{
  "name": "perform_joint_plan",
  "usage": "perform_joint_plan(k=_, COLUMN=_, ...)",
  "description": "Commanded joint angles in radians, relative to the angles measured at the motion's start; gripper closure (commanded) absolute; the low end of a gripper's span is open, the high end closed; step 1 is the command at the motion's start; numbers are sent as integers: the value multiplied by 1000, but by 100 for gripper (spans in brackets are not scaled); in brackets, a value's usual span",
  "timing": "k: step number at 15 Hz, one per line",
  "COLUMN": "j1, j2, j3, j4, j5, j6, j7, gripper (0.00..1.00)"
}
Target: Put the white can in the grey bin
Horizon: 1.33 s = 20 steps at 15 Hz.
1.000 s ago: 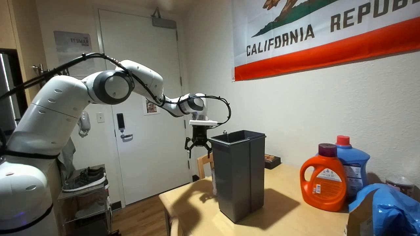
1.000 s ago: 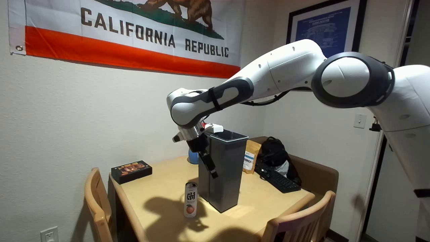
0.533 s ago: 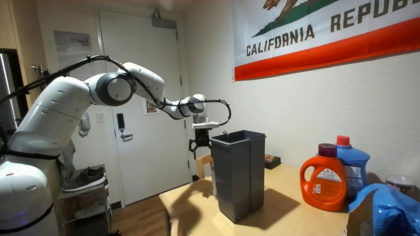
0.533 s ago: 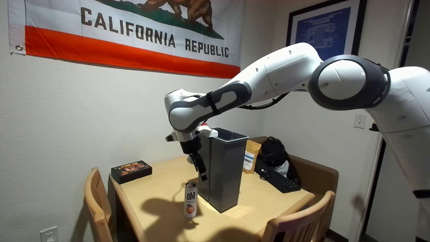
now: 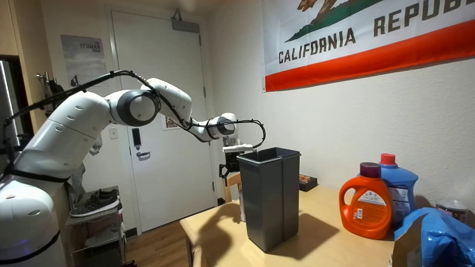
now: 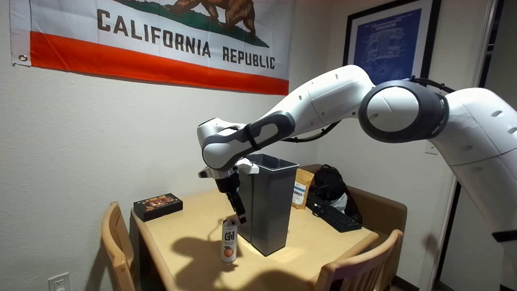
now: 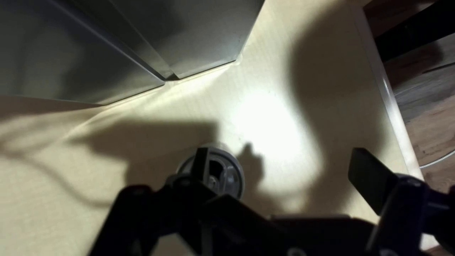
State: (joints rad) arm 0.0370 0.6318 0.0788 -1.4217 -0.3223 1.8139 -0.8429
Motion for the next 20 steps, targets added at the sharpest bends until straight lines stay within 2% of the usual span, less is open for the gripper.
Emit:
perform_joint_plan(k=1, j1=5, j2=36, j3=-8, j4=63, j5=-37, j6=29, j7=-33, gripper=0)
perform_joint_plan(k=20, j1=-4, j2=215, j3=-4, j4=243, j5=-20, j6=31, j7=-113, gripper=0)
